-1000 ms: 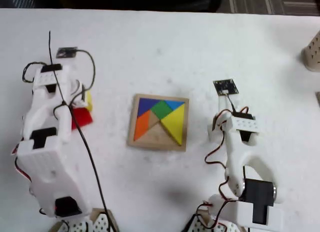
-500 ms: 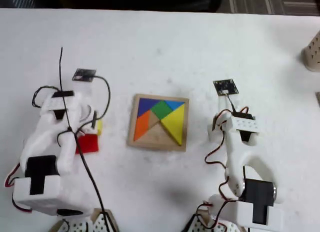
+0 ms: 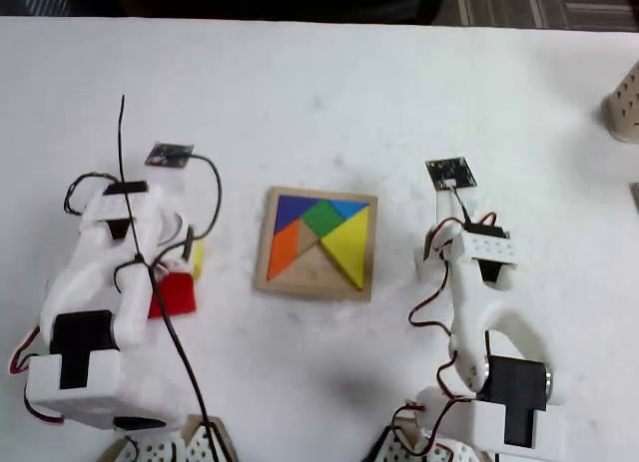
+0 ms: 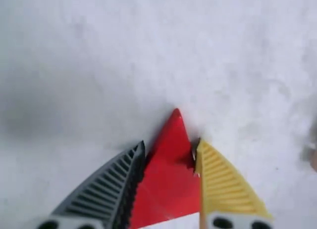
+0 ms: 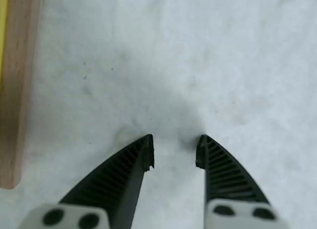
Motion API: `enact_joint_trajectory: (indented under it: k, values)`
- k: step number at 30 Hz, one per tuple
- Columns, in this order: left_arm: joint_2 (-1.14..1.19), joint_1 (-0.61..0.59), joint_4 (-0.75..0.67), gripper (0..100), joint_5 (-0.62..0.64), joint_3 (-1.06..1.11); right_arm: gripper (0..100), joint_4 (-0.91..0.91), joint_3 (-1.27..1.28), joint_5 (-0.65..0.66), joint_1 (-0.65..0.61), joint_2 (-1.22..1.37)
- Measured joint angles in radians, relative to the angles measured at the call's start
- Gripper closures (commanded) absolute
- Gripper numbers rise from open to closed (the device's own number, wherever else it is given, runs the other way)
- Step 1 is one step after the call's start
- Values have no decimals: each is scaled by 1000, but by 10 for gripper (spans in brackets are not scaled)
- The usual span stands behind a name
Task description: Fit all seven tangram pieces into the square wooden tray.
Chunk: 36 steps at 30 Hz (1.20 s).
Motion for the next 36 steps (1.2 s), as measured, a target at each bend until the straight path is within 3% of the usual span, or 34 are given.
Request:
enact_joint_trajectory:
  k: [2,7,19,31,36]
  values:
    - [0,0,41,984,-66,-21,861,0,0,0,0,0]
    - [0,0,103,980,-183,-40,861,0,0,0,0,0]
    - [-14,0,110,980,-196,-40,861,0,0,0,0,0]
    - [-219,0,265,978,-199,12,861,0,0,0,0,0]
    - [-272,-57,245,977,-295,107,861,0,0,0,0,0]
